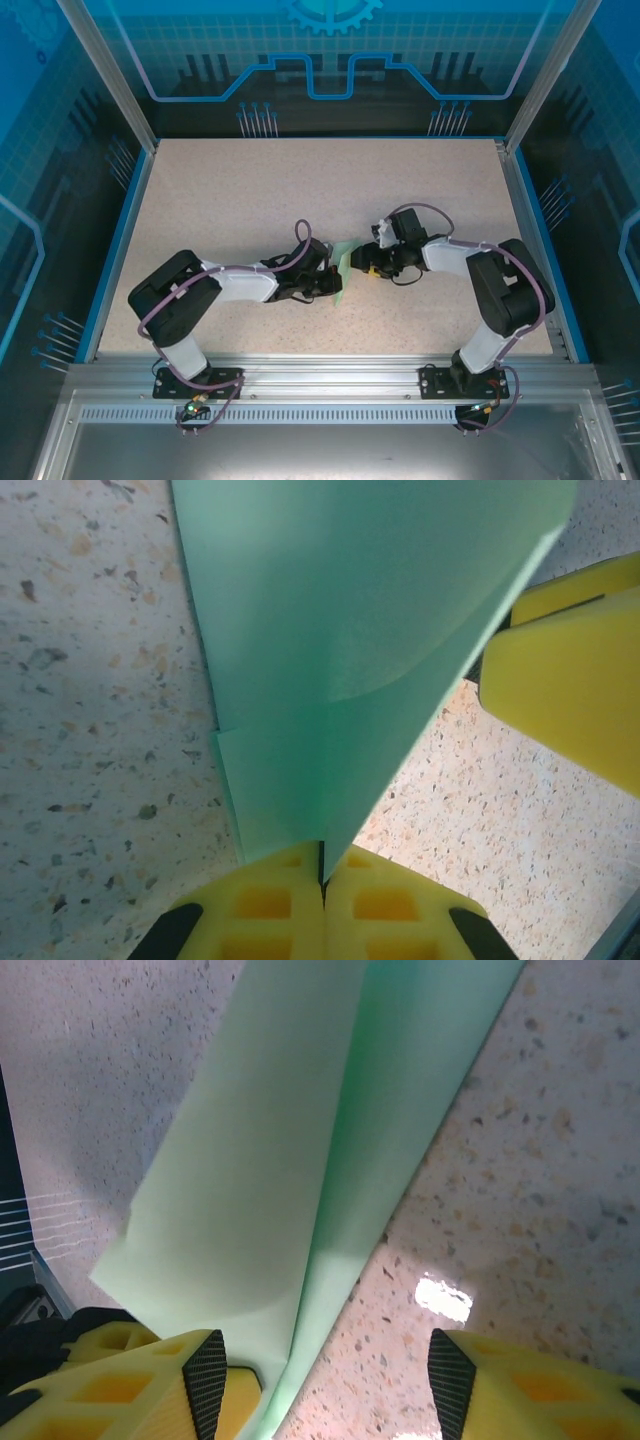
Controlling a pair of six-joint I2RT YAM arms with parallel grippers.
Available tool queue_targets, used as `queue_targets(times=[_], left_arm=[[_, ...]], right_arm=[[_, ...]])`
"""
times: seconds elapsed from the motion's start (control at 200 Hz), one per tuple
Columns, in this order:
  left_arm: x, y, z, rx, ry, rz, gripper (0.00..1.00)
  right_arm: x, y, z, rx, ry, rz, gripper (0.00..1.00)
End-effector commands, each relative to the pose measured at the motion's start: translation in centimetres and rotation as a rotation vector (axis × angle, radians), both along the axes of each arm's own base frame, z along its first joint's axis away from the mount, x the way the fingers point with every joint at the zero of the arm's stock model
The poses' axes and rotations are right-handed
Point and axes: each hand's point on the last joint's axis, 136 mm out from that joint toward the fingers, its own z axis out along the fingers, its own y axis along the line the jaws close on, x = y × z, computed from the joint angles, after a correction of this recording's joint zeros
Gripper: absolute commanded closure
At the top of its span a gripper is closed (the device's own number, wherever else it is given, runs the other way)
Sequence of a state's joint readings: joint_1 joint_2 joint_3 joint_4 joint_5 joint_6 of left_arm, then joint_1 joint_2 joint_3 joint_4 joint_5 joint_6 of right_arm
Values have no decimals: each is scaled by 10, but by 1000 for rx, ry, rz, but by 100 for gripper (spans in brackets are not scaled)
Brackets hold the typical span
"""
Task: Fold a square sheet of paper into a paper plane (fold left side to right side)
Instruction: Fold the wing for the fifth time at the center of the table.
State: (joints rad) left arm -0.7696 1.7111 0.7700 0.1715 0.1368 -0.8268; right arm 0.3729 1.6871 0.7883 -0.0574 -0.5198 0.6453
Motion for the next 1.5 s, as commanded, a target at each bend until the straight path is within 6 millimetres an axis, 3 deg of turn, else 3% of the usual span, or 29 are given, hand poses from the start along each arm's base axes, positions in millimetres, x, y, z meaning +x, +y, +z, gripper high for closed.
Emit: queue_targets(times=[0.0, 0.535, 0.94, 1.176, 1.496], left_arm=[[1, -2, -5, -31, 43, 21, 99], [5, 7, -23, -96, 119, 101, 100], [6, 7, -29, -142, 152, 120, 98], [6, 8, -28, -135, 152, 116, 85], [7, 14, -8, -116, 97, 99, 63]], right_arm=[[9, 10, 3, 17, -19, 10, 42], [23, 23, -12, 5, 41, 5, 48], [14, 19, -32, -87, 169, 0, 51], [9, 13, -44, -133, 217, -13, 51], [6, 9, -53, -158, 245, -19, 52]])
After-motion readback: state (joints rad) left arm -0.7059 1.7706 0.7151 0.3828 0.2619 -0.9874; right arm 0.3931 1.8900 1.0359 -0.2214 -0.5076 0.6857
